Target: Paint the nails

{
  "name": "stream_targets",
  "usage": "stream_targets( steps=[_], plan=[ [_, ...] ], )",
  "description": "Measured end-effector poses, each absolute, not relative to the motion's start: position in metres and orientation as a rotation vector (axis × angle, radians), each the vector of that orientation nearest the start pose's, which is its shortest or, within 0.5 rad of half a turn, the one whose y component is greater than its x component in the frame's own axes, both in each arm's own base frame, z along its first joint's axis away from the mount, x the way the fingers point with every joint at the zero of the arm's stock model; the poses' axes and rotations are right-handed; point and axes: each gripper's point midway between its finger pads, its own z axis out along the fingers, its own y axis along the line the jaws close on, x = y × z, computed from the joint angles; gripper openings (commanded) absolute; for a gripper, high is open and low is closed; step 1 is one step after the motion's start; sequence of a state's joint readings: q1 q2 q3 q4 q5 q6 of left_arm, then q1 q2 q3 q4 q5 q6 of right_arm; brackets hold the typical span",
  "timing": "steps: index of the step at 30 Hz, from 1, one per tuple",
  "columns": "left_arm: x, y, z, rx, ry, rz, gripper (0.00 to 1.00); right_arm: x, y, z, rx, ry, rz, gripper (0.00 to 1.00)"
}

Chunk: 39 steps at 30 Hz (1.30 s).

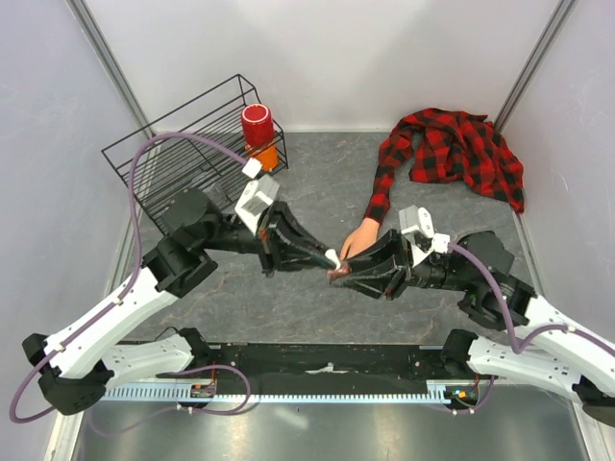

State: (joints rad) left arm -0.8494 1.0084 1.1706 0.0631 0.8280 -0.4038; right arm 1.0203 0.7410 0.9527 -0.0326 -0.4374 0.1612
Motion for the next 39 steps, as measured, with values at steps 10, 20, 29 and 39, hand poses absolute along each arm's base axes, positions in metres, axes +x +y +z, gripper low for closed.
stream_targets(
  steps=[10, 20, 29, 39],
  plan=[
    [0.072, -0.306, 0.438, 1.136, 1.196, -1.592, 0.82, 0.051, 0.293, 0.401, -1.068, 1.137, 1.446, 0.0],
    [0.136, -0.288, 0.446, 0.783, 1.404, -1.282, 0.84, 0.128, 0.285, 0.395, -0.879, 1.344, 1.004, 0.0],
    [0.182, -0.303, 0.412, 0.676, 1.584, -1.156, 0.75, 0.164, 0.287, 0.36, -0.84, 1.491, 0.812, 0.0],
    [0.188, -0.309, 0.398, 0.678, 1.638, -1.145, 0.43, 0.172, 0.28, 0.363, -0.82, 1.48, 0.755, 0.0]
  ],
)
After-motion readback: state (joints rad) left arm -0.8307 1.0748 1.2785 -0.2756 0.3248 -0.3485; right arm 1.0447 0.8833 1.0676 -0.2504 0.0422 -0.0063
